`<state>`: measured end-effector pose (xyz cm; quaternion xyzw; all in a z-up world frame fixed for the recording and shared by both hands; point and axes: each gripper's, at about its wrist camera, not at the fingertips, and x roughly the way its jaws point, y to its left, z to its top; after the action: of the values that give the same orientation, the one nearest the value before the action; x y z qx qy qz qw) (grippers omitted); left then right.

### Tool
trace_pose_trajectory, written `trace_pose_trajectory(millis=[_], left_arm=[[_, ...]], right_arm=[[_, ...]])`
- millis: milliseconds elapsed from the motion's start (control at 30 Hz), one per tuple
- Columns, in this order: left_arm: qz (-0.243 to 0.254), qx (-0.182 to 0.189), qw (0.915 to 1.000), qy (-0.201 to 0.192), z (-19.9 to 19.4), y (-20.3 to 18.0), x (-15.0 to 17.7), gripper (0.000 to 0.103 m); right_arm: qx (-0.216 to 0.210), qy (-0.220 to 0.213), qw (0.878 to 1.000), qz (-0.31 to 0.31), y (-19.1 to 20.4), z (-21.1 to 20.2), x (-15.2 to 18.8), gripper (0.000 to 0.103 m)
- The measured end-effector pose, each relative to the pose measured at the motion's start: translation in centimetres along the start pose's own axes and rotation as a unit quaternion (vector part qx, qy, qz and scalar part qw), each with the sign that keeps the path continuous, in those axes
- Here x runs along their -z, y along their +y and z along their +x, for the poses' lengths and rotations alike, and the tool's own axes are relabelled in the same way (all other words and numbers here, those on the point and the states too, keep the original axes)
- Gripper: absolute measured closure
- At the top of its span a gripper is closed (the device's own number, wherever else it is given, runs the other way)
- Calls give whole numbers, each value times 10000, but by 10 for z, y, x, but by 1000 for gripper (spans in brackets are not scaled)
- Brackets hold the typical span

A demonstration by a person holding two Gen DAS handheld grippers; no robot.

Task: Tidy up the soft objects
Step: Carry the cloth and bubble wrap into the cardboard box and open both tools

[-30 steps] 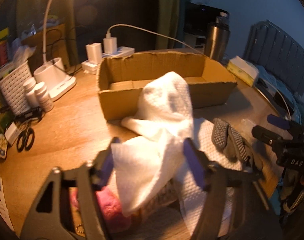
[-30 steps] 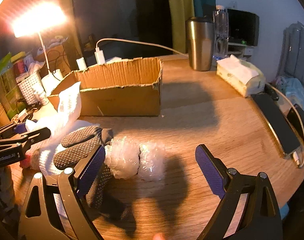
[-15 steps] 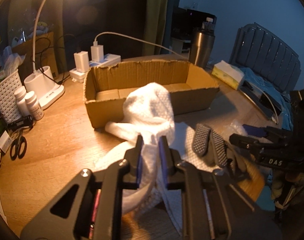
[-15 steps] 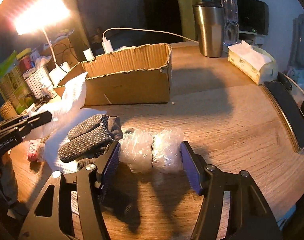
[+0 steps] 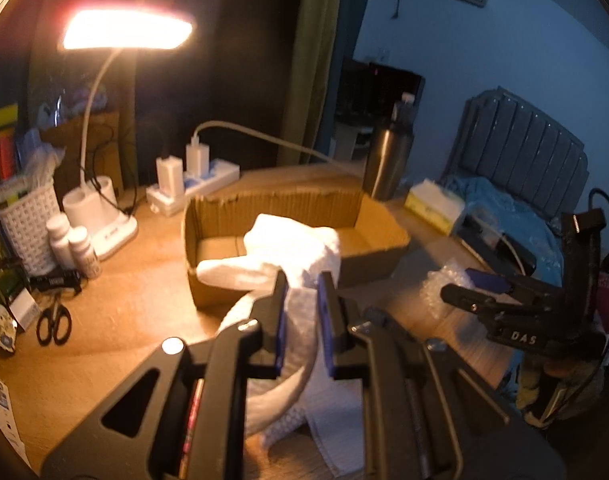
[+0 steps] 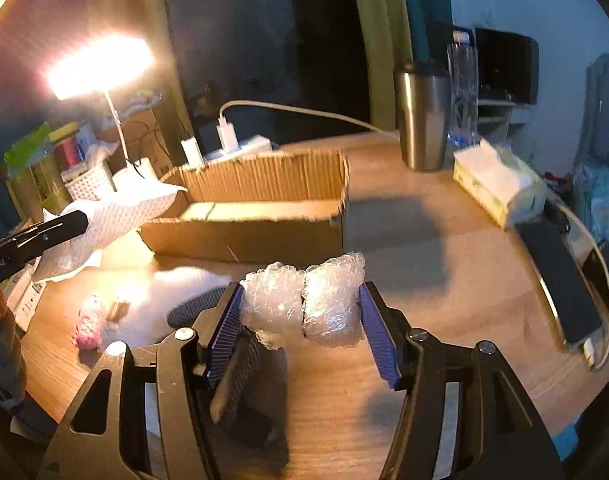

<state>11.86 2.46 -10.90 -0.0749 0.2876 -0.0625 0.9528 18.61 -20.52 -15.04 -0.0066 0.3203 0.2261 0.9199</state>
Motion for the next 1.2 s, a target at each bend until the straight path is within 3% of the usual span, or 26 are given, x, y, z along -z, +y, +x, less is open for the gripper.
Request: trace_pose_trajectory(millis=[500, 867, 1200], left_arm=[[176, -218, 9982, -527, -8, 9, -39, 89], [51, -407, 9980, -490, 23, 26, -51, 89], [-29, -482, 9985, -241, 71, 45, -55, 89]], right_arm=[[-27, -538, 9982, -277, 3, -11, -44, 41], [-156, -644, 9970, -393, 8, 11, -64, 41], [-246, -411, 9980, -403, 9, 53, -76, 41]])
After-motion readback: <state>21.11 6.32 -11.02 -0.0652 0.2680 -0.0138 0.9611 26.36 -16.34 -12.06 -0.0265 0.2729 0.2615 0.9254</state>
